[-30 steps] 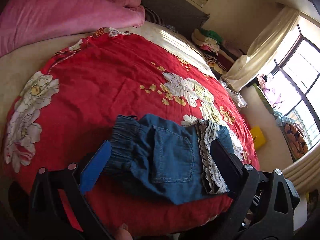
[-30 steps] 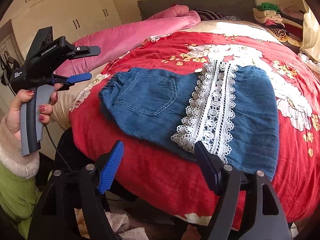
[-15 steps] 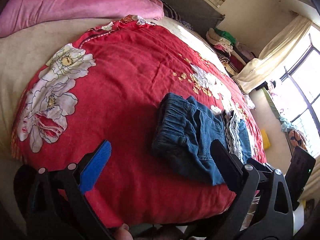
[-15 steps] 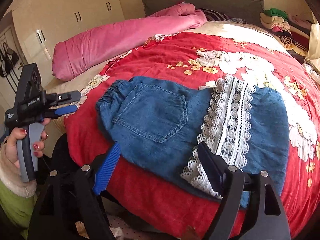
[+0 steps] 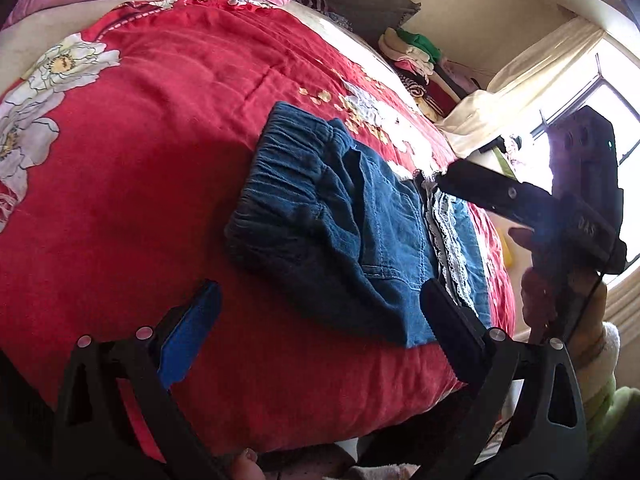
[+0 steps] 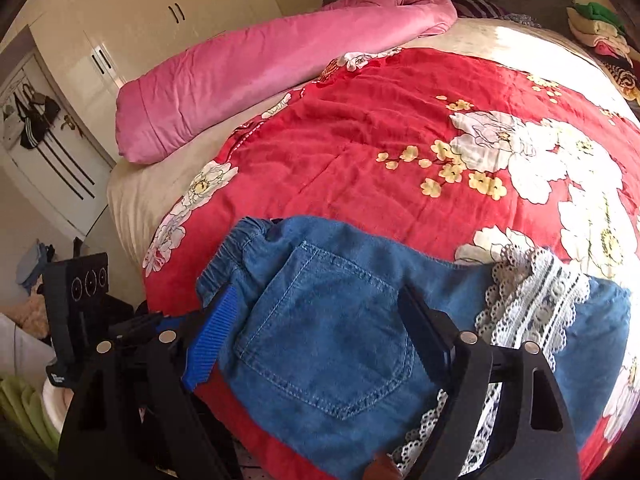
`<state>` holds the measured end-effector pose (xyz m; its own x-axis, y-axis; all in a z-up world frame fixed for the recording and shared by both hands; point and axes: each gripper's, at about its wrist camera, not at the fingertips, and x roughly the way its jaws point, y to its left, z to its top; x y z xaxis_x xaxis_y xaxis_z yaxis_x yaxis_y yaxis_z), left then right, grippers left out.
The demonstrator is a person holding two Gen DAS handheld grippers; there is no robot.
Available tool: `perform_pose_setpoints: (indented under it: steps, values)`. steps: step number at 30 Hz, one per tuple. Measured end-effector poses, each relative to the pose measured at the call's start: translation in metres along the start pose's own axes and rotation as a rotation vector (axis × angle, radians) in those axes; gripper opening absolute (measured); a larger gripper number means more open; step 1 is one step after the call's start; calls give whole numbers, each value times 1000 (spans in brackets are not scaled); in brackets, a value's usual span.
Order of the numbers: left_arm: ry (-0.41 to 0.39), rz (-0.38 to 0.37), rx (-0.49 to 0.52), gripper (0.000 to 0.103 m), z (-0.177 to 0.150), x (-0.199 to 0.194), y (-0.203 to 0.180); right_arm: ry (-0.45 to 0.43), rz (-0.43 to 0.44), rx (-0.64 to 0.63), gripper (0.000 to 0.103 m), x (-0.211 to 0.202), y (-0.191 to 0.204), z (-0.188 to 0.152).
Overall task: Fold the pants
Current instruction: 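Grasp the pants edge with both tools and fold it over, then release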
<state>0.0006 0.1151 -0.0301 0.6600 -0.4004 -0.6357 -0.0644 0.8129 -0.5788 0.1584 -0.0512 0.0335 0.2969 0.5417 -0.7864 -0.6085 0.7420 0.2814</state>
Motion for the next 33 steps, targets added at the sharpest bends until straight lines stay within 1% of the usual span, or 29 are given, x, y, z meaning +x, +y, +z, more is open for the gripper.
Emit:
perform_pose_setpoints:
  steps: [5, 8, 11, 15, 16, 17, 18, 19, 20, 22, 23, 25, 26, 27, 28, 29, 30, 33]
  values:
    - [-9, -2, 1, 76, 1, 9, 1, 73, 53, -77, 82, 30, 20, 23]
    - [-5, -9, -10, 75, 1, 12, 5, 127, 67, -146, 82, 54, 38, 33]
    - [-5, -13, -5, 75, 0, 13, 5, 185, 46, -172, 82, 83, 48, 42]
    - [-8, -20, -12, 75, 0, 15, 6, 271, 69, -181, 81, 114, 51, 43]
    - [-10, -24, -18, 75, 0, 15, 7, 284, 69, -180, 75, 120, 50, 42]
    - [-12, -26, -23, 75, 0, 16, 7, 292, 50, -180, 69, 125, 47, 41]
    - [-15, -26, -28, 75, 0, 16, 8, 294, 40, -177, 58, 128, 45, 39]
    - [-18, -27, -35, 75, 0, 17, 8, 284, 51, -167, 53, 126, 41, 39]
    - [-22, -27, -37, 75, -1, 17, 8, 267, 64, -156, 49, 121, 37, 39]
    - [-34, -29, -41, 75, -1, 16, 8, 225, 92, -127, 32, 107, 28, 38]
    - [-40, -32, -47, 75, -1, 17, 8, 201, 111, -115, 30, 98, 24, 38]
    - [-51, -38, -59, 73, 2, 17, 8, 157, 144, -105, 29, 81, 18, 35]
    - [-58, -40, -66, 67, 4, 17, 7, 136, 155, -102, 29, 72, 16, 35]
    - [-58, -49, -74, 58, 8, 19, 6, 115, 163, -97, 29, 64, 12, 35]
    - [-52, -63, -82, 53, 10, 20, 6, 99, 173, -86, 29, 56, 9, 35]
    - [-50, -78, -92, 45, 12, 20, 5, 85, 180, -78, 29, 49, 7, 34]
    - [-49, -92, -94, 41, 14, 20, 1, 66, 182, -76, 29, 41, 5, 34]
    - [-67, -98, -49, 39, 19, 15, -18, 17, 190, -64, 29, 17, -6, 32]
